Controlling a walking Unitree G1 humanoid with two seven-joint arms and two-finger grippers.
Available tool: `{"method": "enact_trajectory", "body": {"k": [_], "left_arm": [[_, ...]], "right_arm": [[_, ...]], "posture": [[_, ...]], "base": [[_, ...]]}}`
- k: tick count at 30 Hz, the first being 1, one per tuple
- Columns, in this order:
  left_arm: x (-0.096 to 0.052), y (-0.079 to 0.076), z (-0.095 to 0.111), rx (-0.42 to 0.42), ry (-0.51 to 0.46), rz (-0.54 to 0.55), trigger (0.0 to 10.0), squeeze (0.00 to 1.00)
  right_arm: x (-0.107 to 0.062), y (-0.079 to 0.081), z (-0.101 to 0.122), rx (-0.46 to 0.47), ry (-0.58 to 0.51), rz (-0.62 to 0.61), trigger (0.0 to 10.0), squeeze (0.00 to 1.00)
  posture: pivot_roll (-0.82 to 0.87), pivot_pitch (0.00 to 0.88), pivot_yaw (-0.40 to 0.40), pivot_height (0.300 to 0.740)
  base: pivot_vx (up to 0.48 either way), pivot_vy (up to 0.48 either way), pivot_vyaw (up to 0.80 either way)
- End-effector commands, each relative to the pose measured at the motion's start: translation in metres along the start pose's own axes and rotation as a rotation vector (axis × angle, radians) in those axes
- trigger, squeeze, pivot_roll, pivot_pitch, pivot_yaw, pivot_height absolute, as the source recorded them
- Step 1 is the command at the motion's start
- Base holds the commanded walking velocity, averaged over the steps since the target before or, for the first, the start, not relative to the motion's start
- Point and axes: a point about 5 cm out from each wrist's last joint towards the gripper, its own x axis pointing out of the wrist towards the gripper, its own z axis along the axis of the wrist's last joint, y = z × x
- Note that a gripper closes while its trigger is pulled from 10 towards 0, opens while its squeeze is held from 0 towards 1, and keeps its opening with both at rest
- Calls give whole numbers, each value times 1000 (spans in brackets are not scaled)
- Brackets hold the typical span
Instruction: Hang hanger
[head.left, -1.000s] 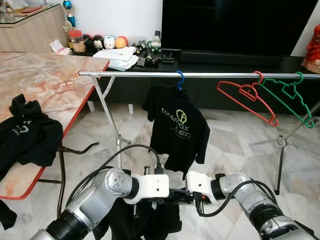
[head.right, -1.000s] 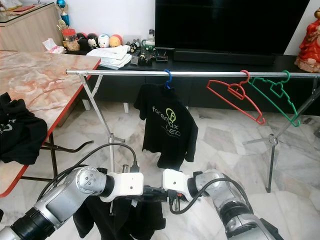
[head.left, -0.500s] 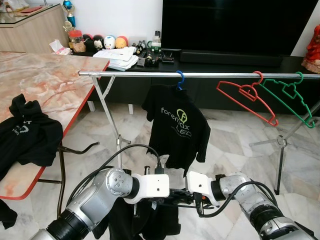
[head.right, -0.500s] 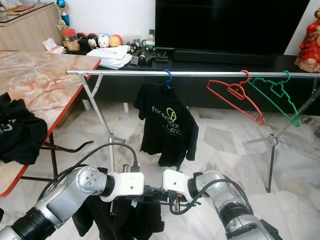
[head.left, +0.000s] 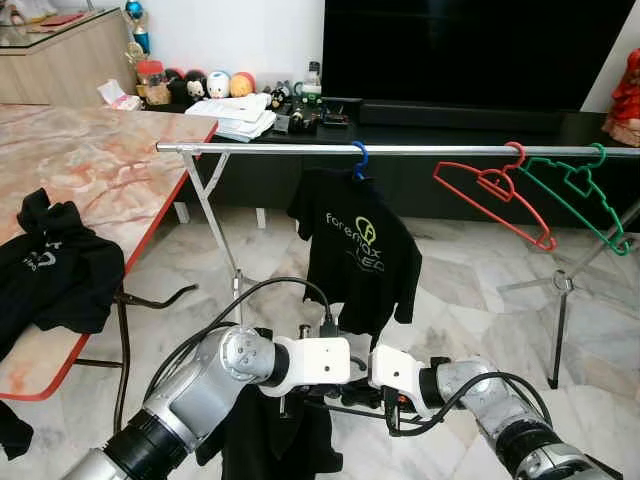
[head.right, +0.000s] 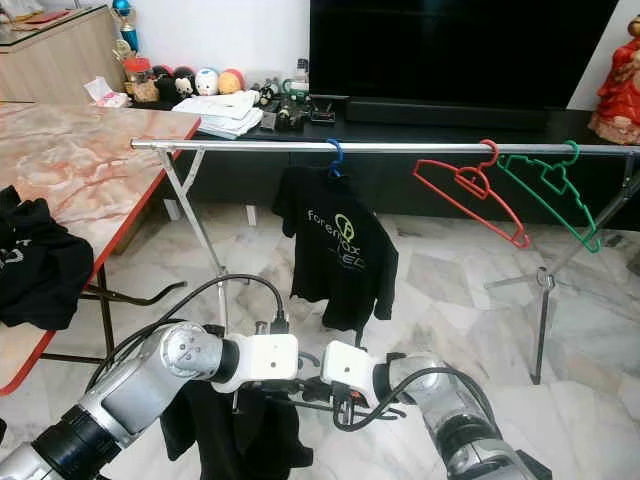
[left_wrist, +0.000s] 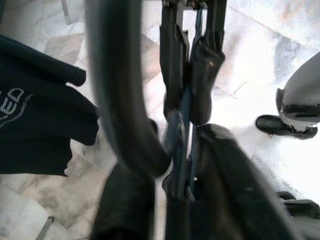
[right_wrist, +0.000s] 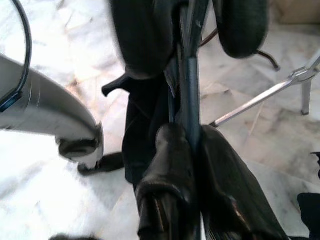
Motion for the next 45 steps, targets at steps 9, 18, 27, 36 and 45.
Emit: {"method": "enact_trajectory", "body": {"k": [9,18,27,36,45], "left_arm": [[-27,17,-2,-15,16,90,10000,1000],[-39,19,-26,-57,83,257,10000,0],[-18,18,-43,-187,107,470,10000,0],[1,30,-55,-448,101,710,10000,0],[12,28,-57,-523,97,726,10000,0]], "right_arm": [[-5,-13,-4,182,-132,-356,0,0],[-15,-27,-10,304,-126,-580,0,0],[-13,-38,6,270,-136,-609,0,0],[-10,-43,19,230,-138,-589,0,0],[-5,-44,42,180,-211,-539,0,0]], "posture": [[92,62,-8,740],[90,66,-1,740],[80,70,-8,740],[69,71,-22,740],[51,61,-22,740]], "base": [[0,0,0],[0,0,0],[0,0,0],[0,0,0],[0,0,0]]}}
